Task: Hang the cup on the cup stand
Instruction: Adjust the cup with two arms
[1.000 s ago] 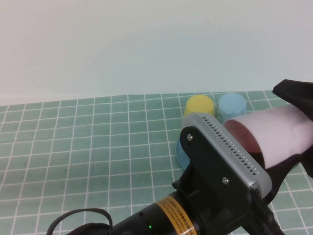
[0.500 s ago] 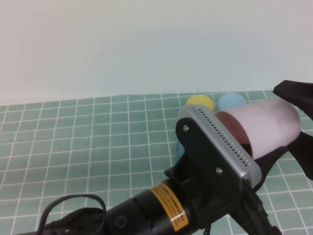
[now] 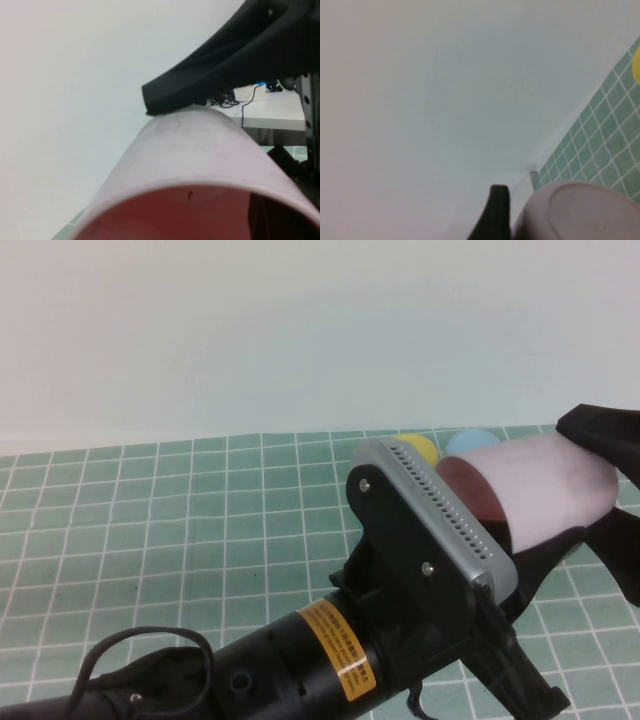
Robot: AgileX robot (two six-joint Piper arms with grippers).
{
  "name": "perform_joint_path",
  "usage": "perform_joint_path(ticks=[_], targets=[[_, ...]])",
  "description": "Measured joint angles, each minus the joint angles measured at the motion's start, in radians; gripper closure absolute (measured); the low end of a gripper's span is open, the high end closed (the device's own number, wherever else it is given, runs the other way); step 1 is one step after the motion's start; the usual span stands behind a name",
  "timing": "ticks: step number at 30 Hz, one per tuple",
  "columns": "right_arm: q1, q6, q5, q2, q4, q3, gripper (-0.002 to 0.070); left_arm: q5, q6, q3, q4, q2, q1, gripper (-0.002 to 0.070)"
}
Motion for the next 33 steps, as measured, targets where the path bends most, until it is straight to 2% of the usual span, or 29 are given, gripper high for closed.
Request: perform_joint_path(ticks=[11,18,25,28,33], targets=[[0.0,0.045,-0.052,0.0,-0.056,0.0,0.0001,-0.016,-0.017,0.0,0.043,0.0,0.002,0.0663],[0.0,0.086,-0.063,0.0,-0.109,0.0,0.0085,-0.047,0.011,0.0,0.063,0.0,0.002,0.0663],[0.0,0.1,-0.078,0.0,-0.123,0.0,0.0101,-0.058,0.058,0.0,0.048,0.0,0.01,0.0663],[0.0,0.143,-0.08,0.0,-0.125,0.0,0.0102,-0.038,0.061,0.0,0.082,0.0,0.044,0.0663],[0.0,0.308,-0.075,0.002,-0.178,0.004,0.0102,-0.015,0.066,0.0,0.109,0.0,0.071,0.0663]])
